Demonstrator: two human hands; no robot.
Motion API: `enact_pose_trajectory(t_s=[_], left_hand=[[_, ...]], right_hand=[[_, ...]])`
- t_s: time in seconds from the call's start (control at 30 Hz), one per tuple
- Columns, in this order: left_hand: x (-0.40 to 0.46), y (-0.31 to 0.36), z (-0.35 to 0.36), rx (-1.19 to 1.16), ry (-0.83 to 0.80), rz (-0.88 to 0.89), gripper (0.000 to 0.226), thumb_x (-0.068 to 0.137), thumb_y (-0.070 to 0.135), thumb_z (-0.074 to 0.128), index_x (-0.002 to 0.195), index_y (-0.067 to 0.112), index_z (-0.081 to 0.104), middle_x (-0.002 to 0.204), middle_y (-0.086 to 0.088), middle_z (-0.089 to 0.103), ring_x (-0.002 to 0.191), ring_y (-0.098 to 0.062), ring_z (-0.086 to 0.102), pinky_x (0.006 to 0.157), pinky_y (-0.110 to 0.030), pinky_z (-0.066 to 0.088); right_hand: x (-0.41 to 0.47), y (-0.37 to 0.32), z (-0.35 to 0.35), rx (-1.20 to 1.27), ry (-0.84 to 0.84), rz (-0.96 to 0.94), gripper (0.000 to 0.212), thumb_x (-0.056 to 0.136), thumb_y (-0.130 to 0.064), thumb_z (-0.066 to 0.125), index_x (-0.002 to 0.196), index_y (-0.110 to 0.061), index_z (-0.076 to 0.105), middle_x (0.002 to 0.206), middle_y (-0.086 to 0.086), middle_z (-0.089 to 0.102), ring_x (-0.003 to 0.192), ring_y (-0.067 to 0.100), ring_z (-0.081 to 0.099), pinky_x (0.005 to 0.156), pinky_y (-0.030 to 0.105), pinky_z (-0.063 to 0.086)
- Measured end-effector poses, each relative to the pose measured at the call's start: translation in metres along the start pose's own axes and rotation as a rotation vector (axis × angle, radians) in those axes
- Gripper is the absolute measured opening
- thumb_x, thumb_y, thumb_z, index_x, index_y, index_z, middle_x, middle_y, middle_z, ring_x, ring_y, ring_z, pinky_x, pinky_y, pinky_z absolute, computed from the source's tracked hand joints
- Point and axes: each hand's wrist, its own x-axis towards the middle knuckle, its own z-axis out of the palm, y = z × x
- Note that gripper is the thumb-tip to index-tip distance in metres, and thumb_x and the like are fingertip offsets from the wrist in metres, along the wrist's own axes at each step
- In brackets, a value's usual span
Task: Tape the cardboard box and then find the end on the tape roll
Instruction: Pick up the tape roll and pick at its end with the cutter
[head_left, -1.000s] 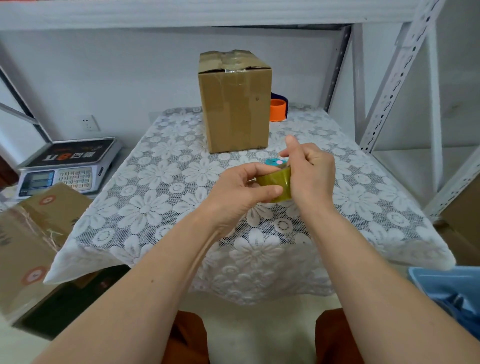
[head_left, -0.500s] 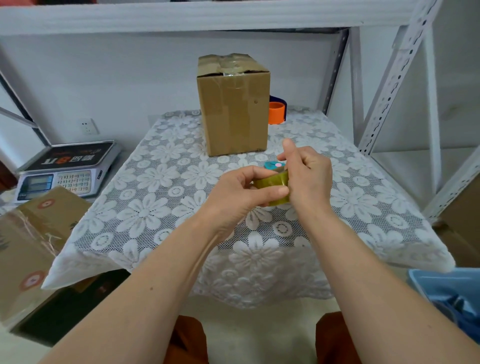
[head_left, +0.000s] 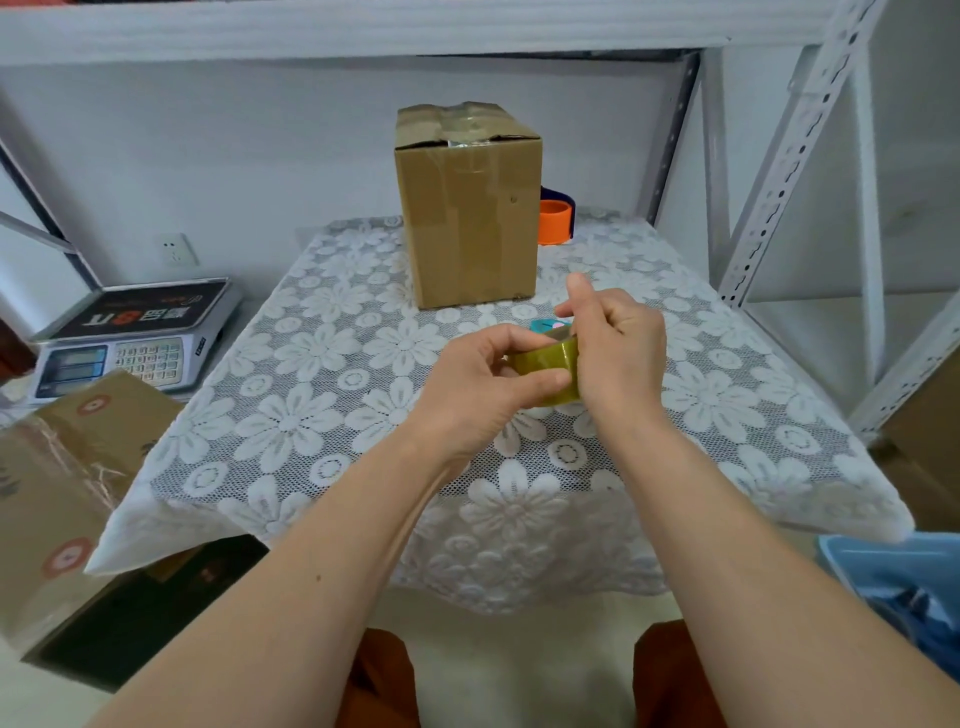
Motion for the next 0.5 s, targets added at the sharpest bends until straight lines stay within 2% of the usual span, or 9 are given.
enact_pose_trajectory(t_s=[0.1, 0.2, 0.27, 0.33, 0.4, 0.47, 0.5], left_hand=[[0.0002, -0.0008, 0.0013, -0.029, -0.013, 0.013, 0.022, 0.068, 0.009, 0.076, 0.086, 0.021, 0.071, 0.077, -0.014, 0.052, 0.071, -0.025, 0.039, 0.074, -0.040, 0.039], [0.0013, -0.0021, -0.0020, -0.003, -0.041, 0.000, 0.026, 0.076, -0.001, 0.071, 0.094, 0.017, 0.070, 0.074, -0.015, 0.049, 0.070, -0.024, 0.040, 0.076, -0.039, 0.042], [0.0009, -0.0003, -0.0042, -0.007, -0.083, -0.014, 0.029, 0.070, 0.006, 0.074, 0.095, 0.018, 0.071, 0.078, -0.030, 0.054, 0.075, -0.027, 0.047, 0.083, -0.046, 0.047], [-0.0001, 0.0012, -0.0055, 0.000, -0.089, -0.028, 0.032, 0.063, 0.016, 0.080, 0.094, 0.019, 0.072, 0.094, -0.041, 0.058, 0.080, -0.028, 0.052, 0.092, -0.053, 0.047], [-0.0001, 0.0005, -0.0046, 0.033, -0.037, -0.022, 0.030, 0.067, 0.015, 0.082, 0.094, 0.018, 0.072, 0.095, -0.035, 0.063, 0.075, -0.022, 0.057, 0.082, -0.041, 0.053], [0.0010, -0.0011, -0.0024, 0.064, 0.026, -0.012, 0.031, 0.074, 0.010, 0.078, 0.102, 0.018, 0.069, 0.094, -0.012, 0.068, 0.062, -0.009, 0.059, 0.063, -0.022, 0.053], [0.0010, -0.0010, -0.0011, 0.089, 0.049, -0.005, 0.034, 0.076, 0.012, 0.077, 0.107, 0.020, 0.067, 0.100, -0.003, 0.067, 0.057, -0.005, 0.059, 0.059, -0.019, 0.052]], right_hand=[[0.0007, 0.0011, -0.0005, 0.022, -0.004, 0.008, 0.050, 0.091, -0.039, 0.055, 0.067, 0.003, 0.066, 0.071, -0.006, 0.064, 0.079, 0.021, 0.065, 0.080, 0.045, 0.051], [0.0011, 0.0010, -0.0013, 0.028, -0.009, 0.013, 0.052, 0.091, -0.040, 0.055, 0.069, 0.006, 0.065, 0.071, -0.006, 0.064, 0.076, 0.019, 0.064, 0.080, 0.045, 0.051], [0.0015, 0.0010, -0.0021, 0.035, -0.013, 0.028, 0.052, 0.091, -0.039, 0.056, 0.070, 0.008, 0.064, 0.069, -0.008, 0.063, 0.073, 0.016, 0.061, 0.079, 0.043, 0.052], [0.0023, 0.0013, -0.0021, 0.051, -0.026, 0.048, 0.052, 0.090, -0.040, 0.057, 0.069, 0.007, 0.065, 0.069, -0.008, 0.063, 0.072, 0.016, 0.061, 0.079, 0.042, 0.052], [0.0017, 0.0020, -0.0012, 0.062, -0.041, 0.071, 0.050, 0.090, -0.041, 0.057, 0.068, 0.003, 0.066, 0.071, -0.005, 0.065, 0.074, 0.017, 0.063, 0.078, 0.040, 0.052], [0.0010, 0.0025, -0.0005, 0.061, -0.043, 0.094, 0.048, 0.090, -0.042, 0.057, 0.068, 0.000, 0.068, 0.073, -0.003, 0.066, 0.073, 0.017, 0.062, 0.075, 0.036, 0.051], [0.0012, 0.0024, -0.0005, 0.063, -0.037, 0.109, 0.047, 0.090, -0.043, 0.056, 0.067, -0.004, 0.068, 0.073, -0.001, 0.066, 0.073, 0.017, 0.062, 0.074, 0.035, 0.050]])
